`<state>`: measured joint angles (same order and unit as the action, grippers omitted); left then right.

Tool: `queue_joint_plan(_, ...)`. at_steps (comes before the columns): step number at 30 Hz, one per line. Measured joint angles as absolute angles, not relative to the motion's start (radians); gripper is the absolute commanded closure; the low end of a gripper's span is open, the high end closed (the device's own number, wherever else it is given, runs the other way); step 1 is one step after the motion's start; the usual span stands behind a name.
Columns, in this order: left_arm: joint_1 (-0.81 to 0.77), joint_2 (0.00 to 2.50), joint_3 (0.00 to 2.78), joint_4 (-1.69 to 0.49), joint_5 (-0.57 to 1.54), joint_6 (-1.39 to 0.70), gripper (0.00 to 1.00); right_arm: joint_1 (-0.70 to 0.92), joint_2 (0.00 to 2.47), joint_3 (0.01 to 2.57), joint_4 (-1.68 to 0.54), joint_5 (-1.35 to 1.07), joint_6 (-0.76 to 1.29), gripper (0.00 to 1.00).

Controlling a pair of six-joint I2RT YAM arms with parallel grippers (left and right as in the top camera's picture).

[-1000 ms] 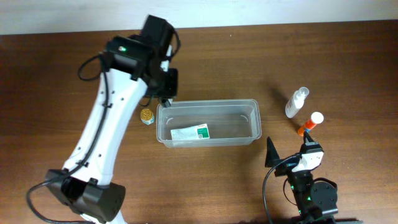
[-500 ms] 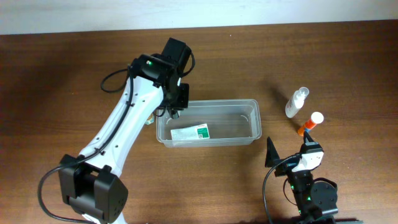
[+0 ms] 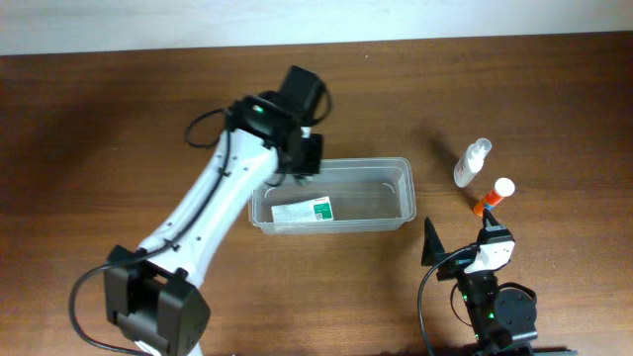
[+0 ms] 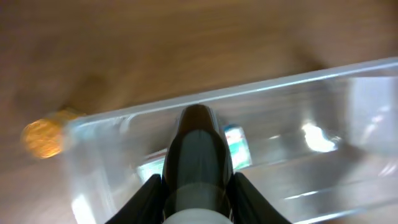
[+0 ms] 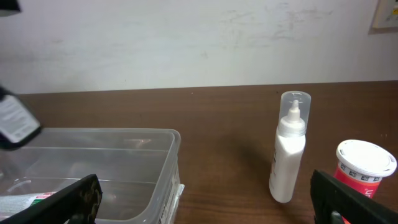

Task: Pack container
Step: 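Carry the bottle over the clear container with the left gripper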

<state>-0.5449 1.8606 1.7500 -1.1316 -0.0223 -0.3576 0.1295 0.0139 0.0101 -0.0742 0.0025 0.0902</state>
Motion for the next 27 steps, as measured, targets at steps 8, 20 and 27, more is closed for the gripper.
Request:
queue_joint_plan(8, -0.656, 1.861, 1.750, -1.065, 0.004, -0.452, 0.89, 0.130, 0.014, 0.010, -0.074, 0.002, 0.089, 0.02)
queue_joint_plan(20, -0.710, 1.861, 1.750, -1.028, -0.006, -0.542, 0.88, 0.130, 0.014, 0.010, -0.074, 0.002, 0.090, 0.02)
queue_joint_plan(27, -0.727, 1.912, 1.750, -0.999, -0.012, -0.580, 0.86, 0.130, 0.014, 0.010, -0.074, 0.002, 0.090, 0.02)
